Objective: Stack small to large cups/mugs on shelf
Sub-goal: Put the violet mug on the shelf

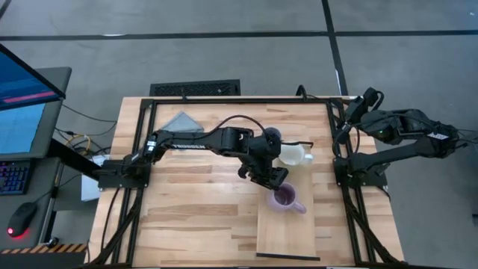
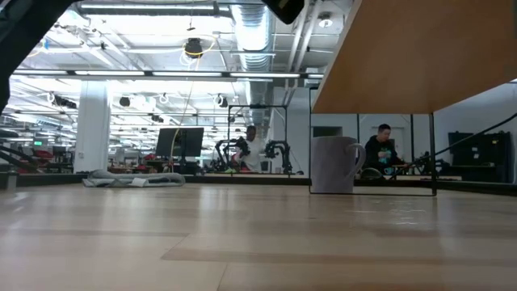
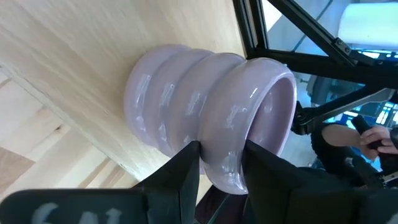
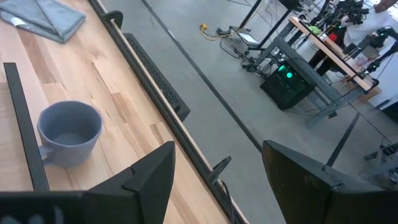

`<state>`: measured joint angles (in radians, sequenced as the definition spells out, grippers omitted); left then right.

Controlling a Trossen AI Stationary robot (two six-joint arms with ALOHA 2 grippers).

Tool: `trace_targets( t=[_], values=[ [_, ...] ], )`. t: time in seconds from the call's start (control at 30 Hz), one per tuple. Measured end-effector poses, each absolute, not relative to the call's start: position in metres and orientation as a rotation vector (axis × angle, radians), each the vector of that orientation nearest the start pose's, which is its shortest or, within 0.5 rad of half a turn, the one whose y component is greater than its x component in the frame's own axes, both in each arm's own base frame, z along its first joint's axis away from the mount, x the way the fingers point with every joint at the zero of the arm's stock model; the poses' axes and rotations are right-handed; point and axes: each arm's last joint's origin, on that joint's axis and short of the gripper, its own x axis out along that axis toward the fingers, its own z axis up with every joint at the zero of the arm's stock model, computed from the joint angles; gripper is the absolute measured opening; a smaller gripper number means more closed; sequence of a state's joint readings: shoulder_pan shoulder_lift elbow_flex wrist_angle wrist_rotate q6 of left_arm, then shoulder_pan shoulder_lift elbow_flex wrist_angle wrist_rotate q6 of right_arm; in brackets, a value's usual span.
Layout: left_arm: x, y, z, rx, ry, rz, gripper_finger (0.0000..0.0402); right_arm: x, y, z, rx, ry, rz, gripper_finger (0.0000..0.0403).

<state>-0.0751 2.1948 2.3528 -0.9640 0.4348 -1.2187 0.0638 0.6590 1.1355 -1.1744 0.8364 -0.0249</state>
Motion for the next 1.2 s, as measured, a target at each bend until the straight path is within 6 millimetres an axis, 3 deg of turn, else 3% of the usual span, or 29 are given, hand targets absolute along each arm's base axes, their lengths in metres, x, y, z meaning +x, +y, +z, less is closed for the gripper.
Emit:
trace_targets(
  t=[1.2],
  values=[
    [0.470,-0.072,0.350,-1.400,1.002,0.112,0.0108,0.068,-0.017,0.373,-0.354,0.681,-0.726,0.0265]
  ],
)
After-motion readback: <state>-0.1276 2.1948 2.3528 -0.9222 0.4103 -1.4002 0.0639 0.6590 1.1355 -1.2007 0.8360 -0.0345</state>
